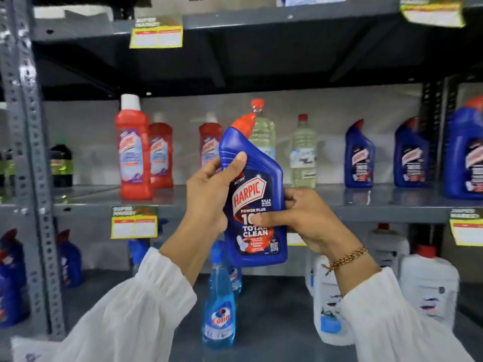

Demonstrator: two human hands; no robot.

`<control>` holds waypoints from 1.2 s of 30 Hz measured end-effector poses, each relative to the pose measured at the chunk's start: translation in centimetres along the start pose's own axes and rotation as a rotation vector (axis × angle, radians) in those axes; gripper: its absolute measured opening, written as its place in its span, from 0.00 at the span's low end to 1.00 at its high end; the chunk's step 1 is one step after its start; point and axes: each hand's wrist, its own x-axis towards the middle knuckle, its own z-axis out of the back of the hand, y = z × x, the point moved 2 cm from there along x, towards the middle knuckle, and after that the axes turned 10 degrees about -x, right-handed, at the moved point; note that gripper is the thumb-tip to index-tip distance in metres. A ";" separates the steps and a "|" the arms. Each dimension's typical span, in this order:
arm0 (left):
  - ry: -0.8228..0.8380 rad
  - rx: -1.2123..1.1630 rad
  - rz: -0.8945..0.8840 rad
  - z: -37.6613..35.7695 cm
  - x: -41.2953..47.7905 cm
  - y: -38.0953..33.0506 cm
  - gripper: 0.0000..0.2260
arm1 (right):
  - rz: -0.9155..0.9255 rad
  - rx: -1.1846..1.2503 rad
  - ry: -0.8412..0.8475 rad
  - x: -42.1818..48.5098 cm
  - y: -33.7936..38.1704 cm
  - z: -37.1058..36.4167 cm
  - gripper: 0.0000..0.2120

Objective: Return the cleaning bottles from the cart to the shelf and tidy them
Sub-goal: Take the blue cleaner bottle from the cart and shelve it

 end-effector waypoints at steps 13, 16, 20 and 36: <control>0.423 0.260 0.151 -16.7 7.2 7.5 0.17 | 0.150 0.084 -0.600 1.0 -1.3 18.7 0.24; 0.421 0.203 0.178 -20.6 8.2 11.1 0.18 | 0.135 0.080 -0.637 1.3 -3.1 23.1 0.21; 0.376 0.175 0.196 -24.2 9.4 16.0 0.13 | 0.077 0.059 -0.627 1.9 -5.8 27.8 0.19; 0.304 0.226 0.088 -27.1 11.1 22.5 0.13 | -0.014 0.070 -0.555 2.8 -9.7 33.0 0.18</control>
